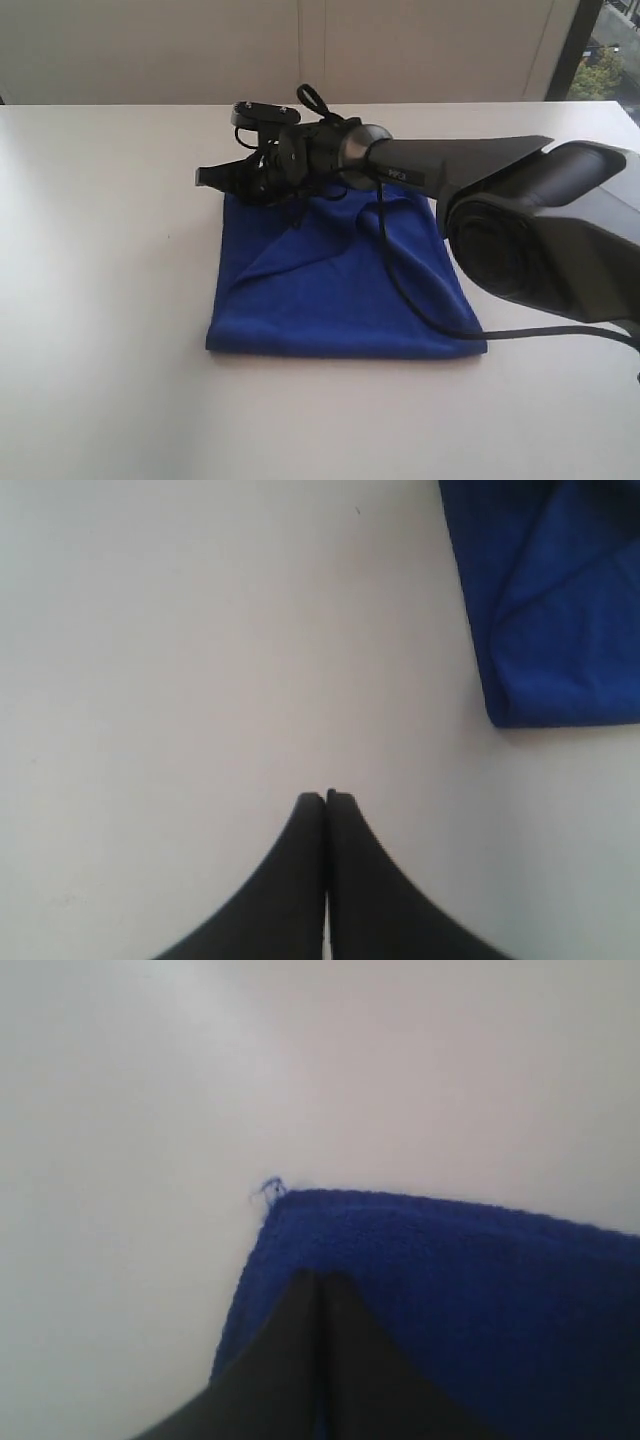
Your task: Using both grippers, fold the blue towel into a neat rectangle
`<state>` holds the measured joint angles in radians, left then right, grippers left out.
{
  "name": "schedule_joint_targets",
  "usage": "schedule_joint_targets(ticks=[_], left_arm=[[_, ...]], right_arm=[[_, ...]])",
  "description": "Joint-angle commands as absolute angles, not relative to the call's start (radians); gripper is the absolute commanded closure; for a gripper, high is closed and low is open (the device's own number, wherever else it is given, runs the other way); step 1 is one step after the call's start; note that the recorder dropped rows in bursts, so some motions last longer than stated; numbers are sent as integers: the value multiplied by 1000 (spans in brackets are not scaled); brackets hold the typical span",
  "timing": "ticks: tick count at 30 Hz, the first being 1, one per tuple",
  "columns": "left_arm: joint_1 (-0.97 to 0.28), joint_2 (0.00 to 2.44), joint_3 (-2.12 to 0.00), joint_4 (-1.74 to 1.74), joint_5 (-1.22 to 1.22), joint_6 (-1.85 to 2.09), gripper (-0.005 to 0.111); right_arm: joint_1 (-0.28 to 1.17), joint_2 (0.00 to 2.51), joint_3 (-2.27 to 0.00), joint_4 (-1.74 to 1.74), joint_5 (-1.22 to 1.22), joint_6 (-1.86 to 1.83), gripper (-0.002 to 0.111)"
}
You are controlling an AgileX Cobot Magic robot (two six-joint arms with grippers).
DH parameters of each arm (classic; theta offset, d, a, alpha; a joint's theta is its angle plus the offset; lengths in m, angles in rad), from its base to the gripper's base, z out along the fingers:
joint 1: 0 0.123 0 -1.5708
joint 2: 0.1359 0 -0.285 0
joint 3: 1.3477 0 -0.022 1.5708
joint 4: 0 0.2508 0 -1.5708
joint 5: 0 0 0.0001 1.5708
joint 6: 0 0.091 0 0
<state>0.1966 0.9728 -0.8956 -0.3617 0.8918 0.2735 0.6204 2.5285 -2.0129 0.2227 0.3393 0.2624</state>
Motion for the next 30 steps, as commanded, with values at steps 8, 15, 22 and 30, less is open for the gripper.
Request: schedule_joint_targets(ticks=[8,15,22,30], left_arm=[[200,966,-901,-374,905,277,107],[200,966,-901,-374,905,277,107],[200,966,-901,-374,905,277,107],[200,966,-901,-374,905,277,107]], right_arm=[[627,2484,-2003,231,329,265,108],[561,2365,-2003,209,519,265,108],[417,2272,-2003,205,850,141,108],[290,2264,-1981,160,949,26,108]])
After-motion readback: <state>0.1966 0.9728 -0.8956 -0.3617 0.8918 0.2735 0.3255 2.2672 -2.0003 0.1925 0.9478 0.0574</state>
